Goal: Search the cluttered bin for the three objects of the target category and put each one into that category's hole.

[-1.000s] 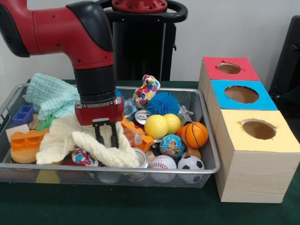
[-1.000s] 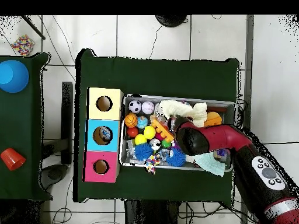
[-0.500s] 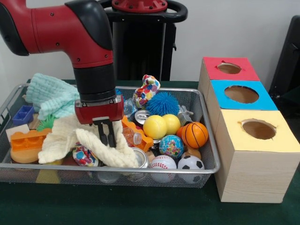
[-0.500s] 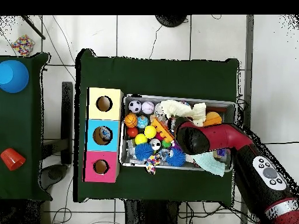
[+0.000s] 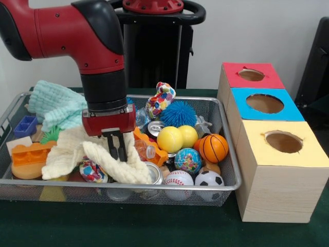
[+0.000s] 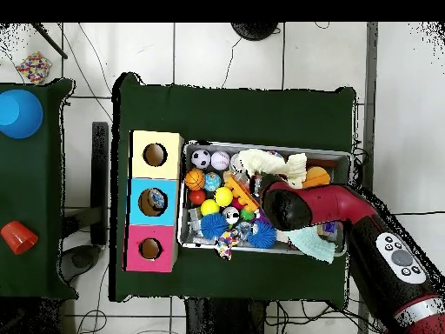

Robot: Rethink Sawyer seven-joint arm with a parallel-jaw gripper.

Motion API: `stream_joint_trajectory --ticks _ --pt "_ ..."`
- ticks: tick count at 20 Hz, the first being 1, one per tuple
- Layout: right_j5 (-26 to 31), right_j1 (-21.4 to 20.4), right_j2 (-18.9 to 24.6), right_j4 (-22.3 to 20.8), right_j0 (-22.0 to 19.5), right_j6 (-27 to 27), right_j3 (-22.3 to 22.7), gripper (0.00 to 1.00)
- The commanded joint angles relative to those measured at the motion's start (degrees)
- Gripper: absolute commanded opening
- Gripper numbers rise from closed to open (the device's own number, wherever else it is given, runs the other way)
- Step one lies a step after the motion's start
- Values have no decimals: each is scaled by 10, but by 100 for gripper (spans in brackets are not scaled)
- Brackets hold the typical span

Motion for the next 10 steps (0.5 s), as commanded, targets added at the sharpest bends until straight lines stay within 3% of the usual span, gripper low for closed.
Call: stream_joint_trajectory --ticks 1,4,7,10 --pt "32 -11 6 8 33 -26 26 0" --pt "37 -29 8 42 41 13 47 0" --pt "31 -10 15 98 31 57 73 0" --pt "11 -6 9 118 36 70 82 0"
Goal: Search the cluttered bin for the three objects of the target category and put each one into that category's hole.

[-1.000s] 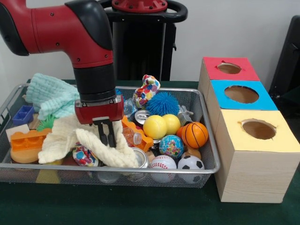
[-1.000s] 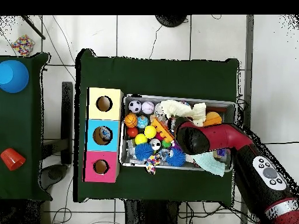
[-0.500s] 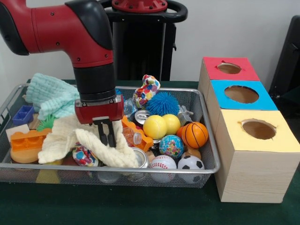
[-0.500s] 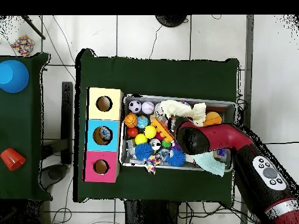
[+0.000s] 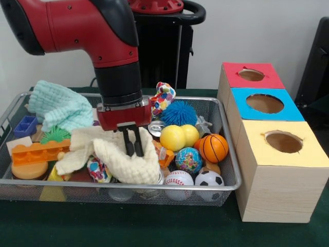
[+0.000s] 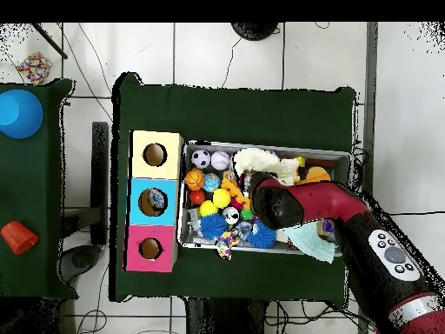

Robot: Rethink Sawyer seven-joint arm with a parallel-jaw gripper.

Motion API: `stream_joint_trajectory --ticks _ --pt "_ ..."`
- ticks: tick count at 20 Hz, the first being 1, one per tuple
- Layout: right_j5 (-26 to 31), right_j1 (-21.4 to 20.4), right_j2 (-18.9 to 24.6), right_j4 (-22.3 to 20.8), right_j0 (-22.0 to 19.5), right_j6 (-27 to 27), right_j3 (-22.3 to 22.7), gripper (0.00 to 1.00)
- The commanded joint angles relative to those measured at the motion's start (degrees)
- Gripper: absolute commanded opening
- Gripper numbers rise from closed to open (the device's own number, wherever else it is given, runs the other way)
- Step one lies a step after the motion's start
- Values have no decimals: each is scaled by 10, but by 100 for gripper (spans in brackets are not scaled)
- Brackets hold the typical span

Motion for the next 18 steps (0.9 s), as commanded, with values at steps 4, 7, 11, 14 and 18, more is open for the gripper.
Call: stream_joint_trajectory --ticks 4,7,11,14,18 --pt "-17 43 17 100 -2 74 79 0" --pt "-38 71 28 125 -15 75 87 0" --pt "-69 100 38 150 -26 78 97 0" --pt "-78 118 46 171 -36 73 103 0" --pt "-72 133 57 193 -46 63 106 0"
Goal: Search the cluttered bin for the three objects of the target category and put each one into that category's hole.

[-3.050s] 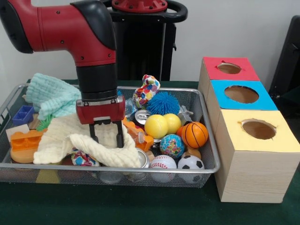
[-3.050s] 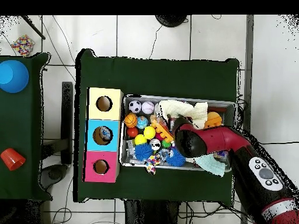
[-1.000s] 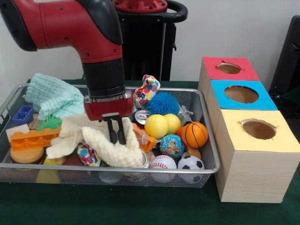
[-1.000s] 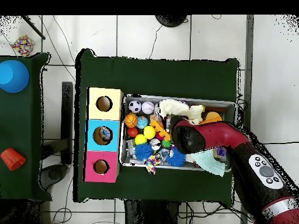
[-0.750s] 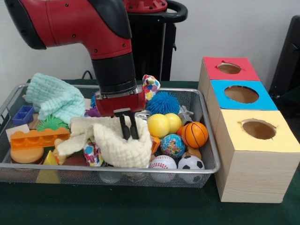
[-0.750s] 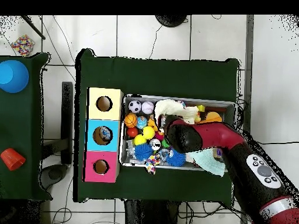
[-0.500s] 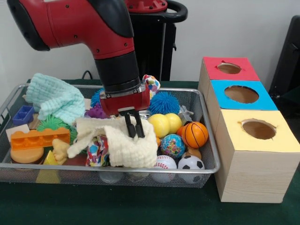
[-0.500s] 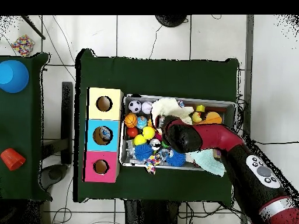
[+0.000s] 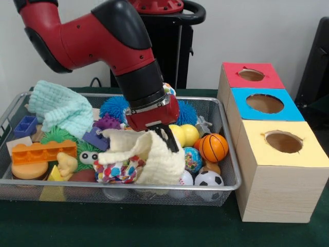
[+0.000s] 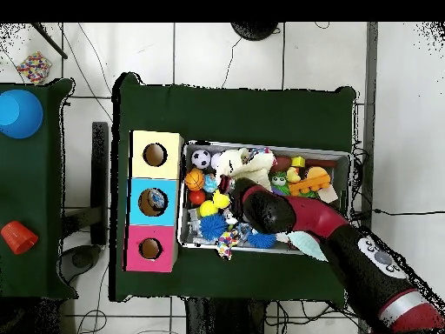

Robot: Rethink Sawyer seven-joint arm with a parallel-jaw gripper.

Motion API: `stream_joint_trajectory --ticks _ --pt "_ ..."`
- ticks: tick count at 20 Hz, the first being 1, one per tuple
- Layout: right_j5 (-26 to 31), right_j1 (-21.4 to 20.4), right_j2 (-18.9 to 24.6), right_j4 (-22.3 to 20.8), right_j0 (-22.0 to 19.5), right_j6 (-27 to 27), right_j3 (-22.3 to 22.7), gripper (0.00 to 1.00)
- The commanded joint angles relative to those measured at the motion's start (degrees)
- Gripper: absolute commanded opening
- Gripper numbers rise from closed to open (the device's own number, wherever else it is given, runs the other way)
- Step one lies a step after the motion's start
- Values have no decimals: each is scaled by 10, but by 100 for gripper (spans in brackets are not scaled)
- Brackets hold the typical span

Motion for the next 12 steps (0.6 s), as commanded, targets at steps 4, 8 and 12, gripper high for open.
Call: stream_joint_trajectory --ticks 4,8,12 --pt "-20 77 36 49 -14 68 53 0" --pt "-32 76 30 51 -9 68 57 0" --pt "-42 69 20 50 -2 69 58 0"
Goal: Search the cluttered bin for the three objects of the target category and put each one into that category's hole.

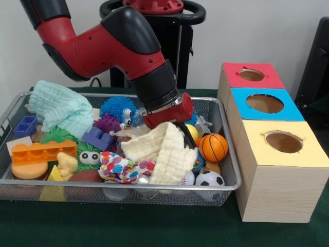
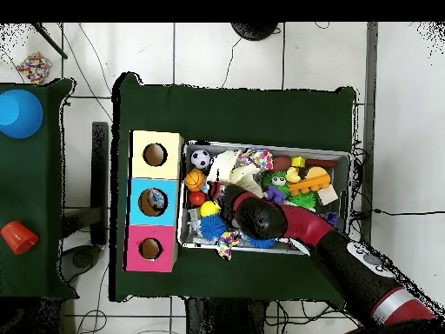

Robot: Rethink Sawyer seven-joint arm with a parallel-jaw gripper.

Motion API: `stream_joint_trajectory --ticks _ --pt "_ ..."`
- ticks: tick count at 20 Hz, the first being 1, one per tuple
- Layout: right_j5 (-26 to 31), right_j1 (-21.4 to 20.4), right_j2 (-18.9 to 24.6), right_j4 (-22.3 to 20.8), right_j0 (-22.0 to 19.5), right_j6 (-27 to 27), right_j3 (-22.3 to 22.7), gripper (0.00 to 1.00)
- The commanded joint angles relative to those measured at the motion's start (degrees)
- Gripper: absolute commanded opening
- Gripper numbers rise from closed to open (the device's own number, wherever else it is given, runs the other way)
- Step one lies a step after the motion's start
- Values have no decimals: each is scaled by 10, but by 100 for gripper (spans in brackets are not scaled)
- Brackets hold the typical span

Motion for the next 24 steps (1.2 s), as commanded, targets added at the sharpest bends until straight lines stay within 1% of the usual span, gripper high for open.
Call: stream_joint_trajectory --ticks 1,3,7,8,17,21,23,24 --pt "-7 27 3 18 13 67 25 0" --pt "-3 30 4 22 11 66 26 0" --pt "1 19 -6 27 21 71 27 0" --pt "0 15 -10 28 25 73 27 100" --pt "6 7 -17 34 31 62 30 100" --pt "15 1 -15 28 32 48 21 100" --pt "9 -2 -19 28 35 54 24 100" --pt "0 -13 -31 27 43 64 30 100"
